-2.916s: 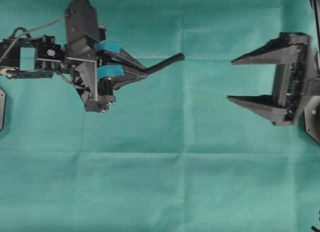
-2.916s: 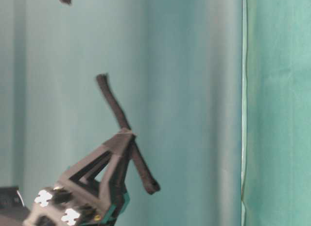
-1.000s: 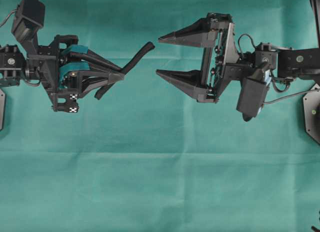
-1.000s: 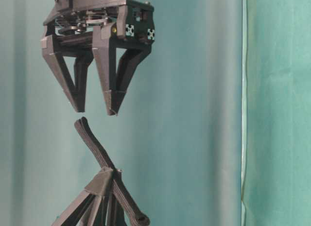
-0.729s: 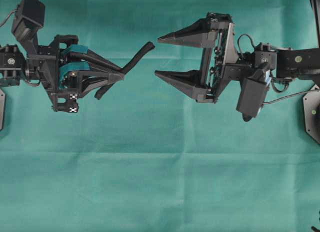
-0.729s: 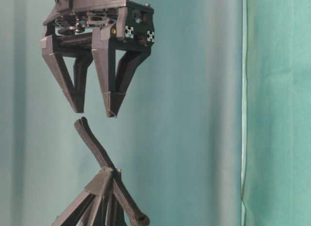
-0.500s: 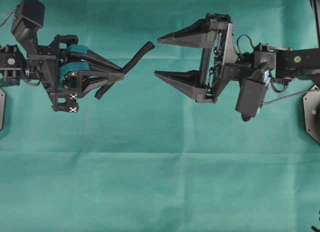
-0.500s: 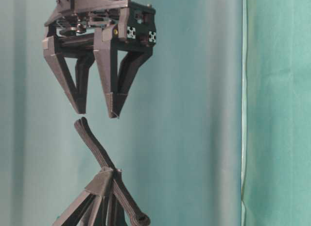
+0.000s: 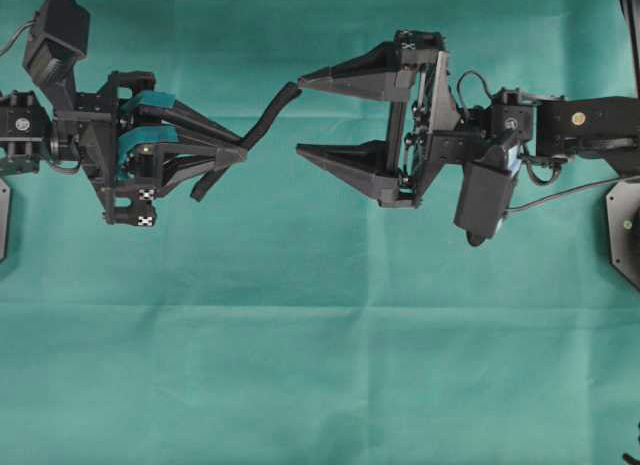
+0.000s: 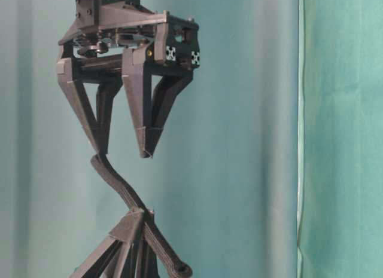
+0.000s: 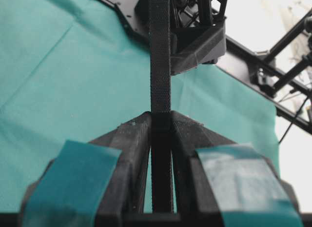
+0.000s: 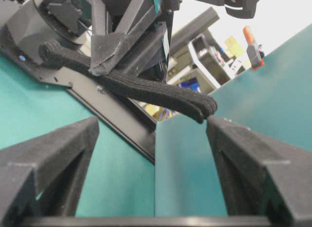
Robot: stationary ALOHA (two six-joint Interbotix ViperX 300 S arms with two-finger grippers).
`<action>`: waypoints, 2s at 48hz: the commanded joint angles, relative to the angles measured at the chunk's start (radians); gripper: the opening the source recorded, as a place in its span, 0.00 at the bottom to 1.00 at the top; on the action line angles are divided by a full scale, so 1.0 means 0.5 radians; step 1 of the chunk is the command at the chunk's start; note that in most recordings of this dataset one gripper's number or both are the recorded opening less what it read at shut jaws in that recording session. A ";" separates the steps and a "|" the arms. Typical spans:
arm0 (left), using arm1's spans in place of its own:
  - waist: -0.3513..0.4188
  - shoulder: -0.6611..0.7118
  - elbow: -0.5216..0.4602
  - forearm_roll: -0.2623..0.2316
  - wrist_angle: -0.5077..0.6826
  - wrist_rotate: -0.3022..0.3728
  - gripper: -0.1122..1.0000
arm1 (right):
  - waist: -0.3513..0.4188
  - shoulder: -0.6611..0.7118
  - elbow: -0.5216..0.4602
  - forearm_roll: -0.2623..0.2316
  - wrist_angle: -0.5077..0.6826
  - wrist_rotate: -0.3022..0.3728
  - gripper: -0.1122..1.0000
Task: Peel off the Velcro with your right arm.
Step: 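Move the open right gripper down toward the strap's upper end, then close the right gripper on the strap's free Velcro end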
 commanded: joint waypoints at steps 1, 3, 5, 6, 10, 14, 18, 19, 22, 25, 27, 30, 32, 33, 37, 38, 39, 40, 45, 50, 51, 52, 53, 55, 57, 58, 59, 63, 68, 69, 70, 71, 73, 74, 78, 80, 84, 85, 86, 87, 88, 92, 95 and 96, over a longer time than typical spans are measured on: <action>0.012 -0.009 -0.021 -0.003 -0.021 0.003 0.19 | 0.009 -0.015 -0.052 -0.009 -0.018 0.006 0.46; 0.015 -0.009 -0.021 -0.003 -0.021 0.003 0.19 | 0.009 -0.012 -0.052 -0.009 -0.018 0.006 0.44; 0.018 -0.009 -0.021 -0.003 -0.021 0.003 0.19 | 0.012 -0.009 -0.052 -0.009 -0.018 0.009 0.43; 0.018 -0.009 -0.021 -0.003 -0.021 0.003 0.19 | 0.009 -0.009 -0.052 -0.009 -0.018 0.009 0.42; 0.015 -0.015 -0.021 -0.003 -0.025 0.003 0.19 | 0.009 0.003 -0.052 -0.009 -0.018 0.009 0.42; 0.018 -0.009 -0.021 -0.003 -0.028 0.003 0.19 | 0.009 0.012 -0.055 -0.009 -0.018 0.009 0.42; 0.015 -0.015 -0.021 -0.003 -0.025 0.003 0.19 | 0.012 0.015 -0.058 -0.009 -0.018 0.009 0.42; 0.015 -0.009 -0.021 -0.003 -0.025 0.003 0.19 | 0.012 0.015 -0.058 -0.009 -0.018 0.009 0.42; 0.015 -0.015 -0.018 -0.003 -0.025 0.003 0.19 | 0.009 0.015 -0.058 -0.009 -0.018 0.009 0.42; 0.018 -0.015 -0.018 -0.003 -0.025 0.003 0.19 | 0.009 0.015 -0.058 -0.009 -0.018 0.009 0.42; 0.015 -0.015 -0.018 -0.006 -0.025 0.003 0.19 | 0.009 0.015 -0.058 -0.009 -0.018 0.009 0.42; 0.018 -0.015 -0.018 -0.003 -0.025 0.003 0.19 | 0.012 0.015 -0.061 -0.009 -0.018 0.012 0.42; 0.018 -0.015 -0.021 -0.006 -0.025 0.003 0.19 | 0.009 0.015 -0.061 -0.009 -0.018 0.009 0.42; 0.018 -0.009 -0.018 -0.006 -0.025 0.003 0.19 | 0.009 0.015 -0.061 -0.009 -0.018 0.009 0.42; 0.015 -0.009 -0.015 -0.003 -0.028 0.003 0.19 | 0.012 0.015 -0.061 -0.009 -0.025 0.012 0.42; 0.018 -0.009 -0.015 -0.003 -0.025 0.003 0.19 | 0.009 0.015 -0.061 -0.009 -0.028 0.012 0.42; 0.015 -0.009 -0.015 -0.003 -0.028 0.003 0.19 | 0.009 0.015 -0.061 -0.009 -0.034 0.009 0.42; 0.015 -0.009 -0.015 -0.003 -0.028 0.003 0.19 | 0.009 0.015 -0.061 -0.009 -0.040 0.009 0.42; 0.018 -0.009 -0.015 -0.003 -0.025 0.003 0.19 | 0.012 0.015 -0.061 -0.009 -0.061 0.012 0.41; 0.018 -0.009 -0.015 -0.006 -0.025 0.003 0.19 | 0.009 0.015 -0.061 -0.006 -0.067 0.009 0.41; 0.015 -0.009 -0.015 -0.003 -0.025 0.003 0.19 | 0.009 0.015 -0.061 -0.009 -0.067 0.009 0.40; 0.018 -0.009 -0.015 -0.003 -0.025 0.003 0.19 | 0.012 0.015 -0.061 -0.009 -0.067 0.009 0.39; 0.018 -0.009 -0.015 -0.003 -0.028 0.003 0.19 | 0.009 0.015 -0.061 -0.009 -0.067 0.009 0.39; 0.015 -0.009 -0.015 -0.003 -0.025 0.003 0.19 | 0.009 0.015 -0.061 -0.009 -0.067 0.009 0.36; 0.015 -0.009 -0.015 -0.003 -0.025 0.003 0.19 | 0.009 0.018 -0.061 -0.006 -0.067 0.009 0.32; 0.018 -0.009 -0.015 -0.003 -0.028 0.003 0.19 | 0.009 0.015 -0.061 -0.006 -0.067 0.009 0.31; 0.015 -0.009 -0.012 -0.003 -0.025 0.003 0.19 | 0.012 0.018 -0.061 -0.009 -0.067 0.012 0.29; 0.015 -0.009 -0.015 -0.003 -0.025 0.006 0.19 | 0.009 0.018 -0.061 -0.006 -0.067 0.009 0.20; 0.015 -0.009 -0.015 -0.003 -0.025 0.006 0.19 | 0.006 0.018 -0.061 -0.009 -0.067 0.009 0.11; 0.018 -0.009 -0.015 -0.003 -0.028 0.006 0.19 | 0.009 0.018 -0.061 -0.006 -0.071 0.009 0.10; 0.018 -0.009 -0.012 -0.003 -0.025 0.006 0.19 | 0.006 0.015 -0.061 -0.009 -0.074 0.009 0.09; 0.015 -0.009 -0.015 -0.003 -0.025 0.006 0.19 | 0.006 0.018 -0.061 -0.006 -0.077 0.009 0.08; 0.015 -0.009 -0.015 -0.003 -0.025 0.006 0.19 | 0.006 0.018 -0.061 -0.006 -0.086 0.009 0.06; 0.018 -0.009 -0.015 -0.003 -0.025 0.006 0.19 | 0.006 0.015 -0.061 -0.006 -0.089 0.009 0.06; 0.018 -0.009 -0.012 -0.003 -0.025 0.003 0.19 | 0.003 0.018 -0.058 -0.006 -0.110 0.009 0.04; 0.015 -0.015 -0.012 -0.003 -0.025 0.006 0.19 | 0.003 0.018 -0.058 -0.003 -0.120 0.009 0.03; 0.015 -0.021 -0.003 -0.003 -0.028 0.003 0.19 | 0.000 0.018 -0.052 0.000 -0.147 0.009 0.02; 0.015 -0.025 -0.003 -0.006 -0.025 0.003 0.19 | 0.000 0.018 -0.049 0.000 -0.153 0.009 0.02; 0.015 -0.025 0.000 -0.003 -0.025 0.003 0.19 | 0.000 0.018 -0.049 0.000 -0.160 0.009 0.02; 0.018 -0.028 0.003 -0.003 -0.025 0.003 0.19 | 0.000 0.018 -0.046 0.000 -0.163 0.009 0.02; 0.018 -0.028 0.003 -0.003 -0.025 0.003 0.19 | 0.000 0.018 -0.046 0.000 -0.169 0.009 0.02; 0.018 -0.031 0.006 -0.003 -0.025 0.003 0.19 | 0.000 0.018 -0.046 0.000 -0.172 0.009 0.02; 0.018 -0.031 0.006 -0.003 -0.028 0.003 0.19 | 0.000 0.018 -0.046 0.000 -0.172 0.009 0.02; 0.015 -0.031 0.006 -0.003 -0.025 0.003 0.19 | 0.000 0.018 -0.046 0.000 -0.172 0.009 0.02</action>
